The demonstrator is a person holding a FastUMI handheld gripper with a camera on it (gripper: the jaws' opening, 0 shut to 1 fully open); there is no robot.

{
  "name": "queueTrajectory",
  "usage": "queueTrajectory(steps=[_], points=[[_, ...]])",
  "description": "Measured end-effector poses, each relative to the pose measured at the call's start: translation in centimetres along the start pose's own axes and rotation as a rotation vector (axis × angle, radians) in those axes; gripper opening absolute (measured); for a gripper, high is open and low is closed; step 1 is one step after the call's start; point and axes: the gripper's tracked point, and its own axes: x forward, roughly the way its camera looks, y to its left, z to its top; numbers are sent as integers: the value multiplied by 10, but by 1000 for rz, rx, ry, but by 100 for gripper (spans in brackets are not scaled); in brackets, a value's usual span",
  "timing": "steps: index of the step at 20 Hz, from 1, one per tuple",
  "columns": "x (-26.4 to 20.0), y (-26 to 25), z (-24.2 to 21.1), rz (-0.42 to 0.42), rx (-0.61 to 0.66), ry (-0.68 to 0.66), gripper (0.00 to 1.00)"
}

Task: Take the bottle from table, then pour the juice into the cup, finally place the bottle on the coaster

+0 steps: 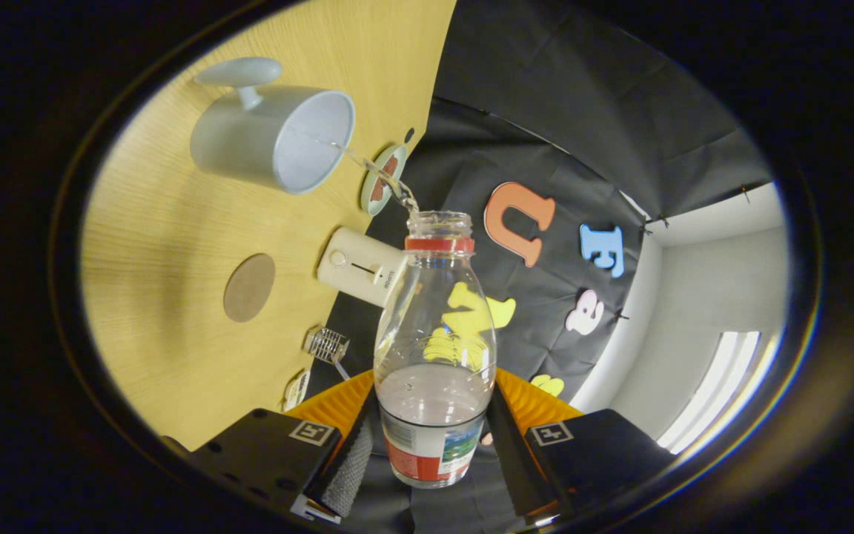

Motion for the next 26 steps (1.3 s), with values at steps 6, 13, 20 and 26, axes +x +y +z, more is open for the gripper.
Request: queueTrajectory(steps=[6, 13, 20, 26], points=[[0, -8, 0, -16, -33, -1, 81], [-2, -23, 4, -35, -69, -12, 81], [6, -36, -3, -26, -122, -2, 81], [8, -42, 3, -30, -160, -6, 81]])
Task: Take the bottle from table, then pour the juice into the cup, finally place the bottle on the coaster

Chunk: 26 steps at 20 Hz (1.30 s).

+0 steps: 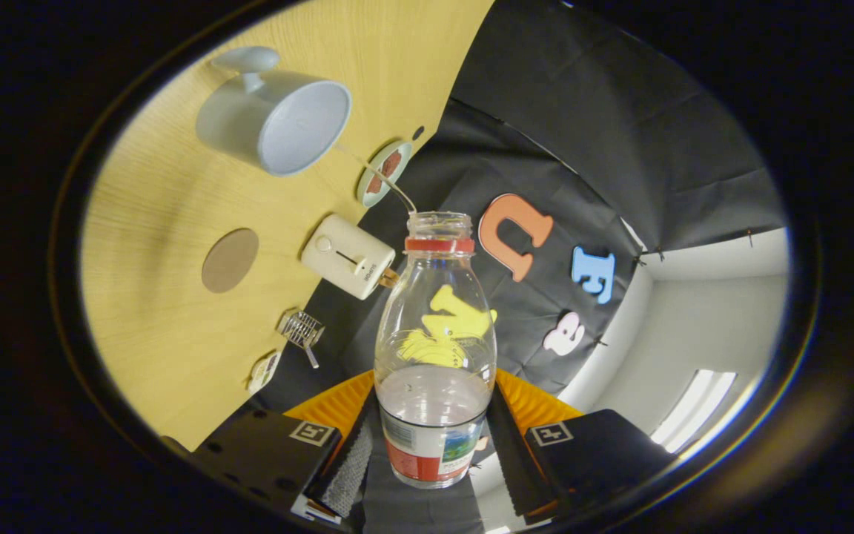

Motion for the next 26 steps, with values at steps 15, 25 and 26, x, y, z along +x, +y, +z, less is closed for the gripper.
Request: queueTrajectory(steps=[15, 25, 26], points=[[5, -35, 6, -41, -142, -11, 81], [3, -38, 8, -48, -148, -18, 81], [3, -40, 8, -52, -145, -18, 81]])
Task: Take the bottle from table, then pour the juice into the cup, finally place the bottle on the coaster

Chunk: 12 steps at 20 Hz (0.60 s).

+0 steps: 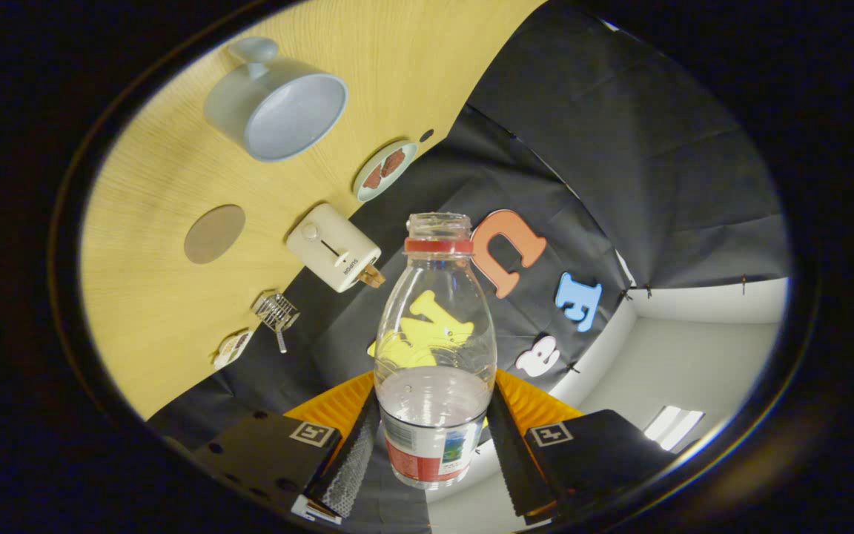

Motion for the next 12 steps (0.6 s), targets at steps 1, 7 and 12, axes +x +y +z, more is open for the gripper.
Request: queueTrajectory(steps=[1, 7, 12], points=[[-1, -1, 2, -2, 3, -5, 81], [-2, 5, 3, 15, 78, 4, 81], [-1, 23, 4, 70, 249, 8, 81]])
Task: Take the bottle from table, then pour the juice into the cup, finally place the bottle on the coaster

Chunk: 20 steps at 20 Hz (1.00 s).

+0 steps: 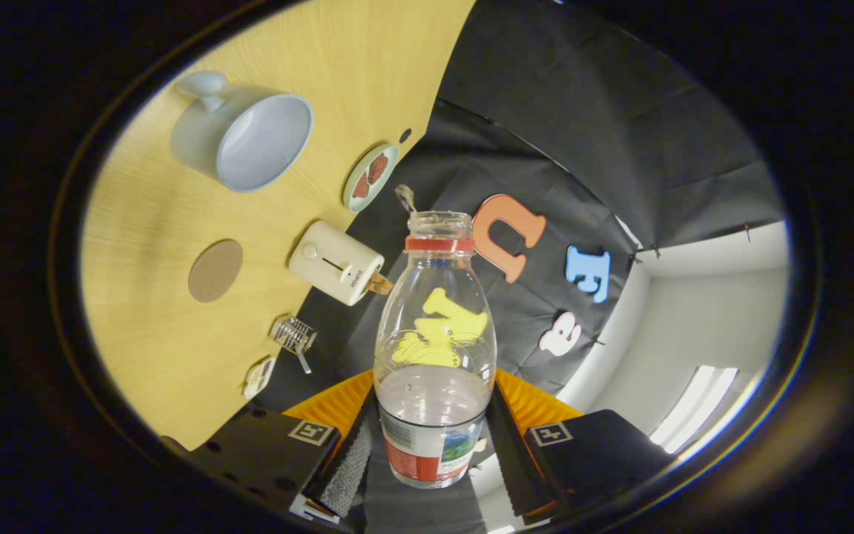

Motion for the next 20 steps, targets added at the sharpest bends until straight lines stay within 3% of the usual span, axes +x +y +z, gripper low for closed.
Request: queueTrajectory(steps=[2, 6, 13, 20], points=[[1, 9, 0, 30, 98, -5, 81], [1, 14, -5, 18, 166, 9, 81], [-2, 39, -10, 4, 569, 6, 81], [-13, 35, -24, -3, 854, 56, 81]])
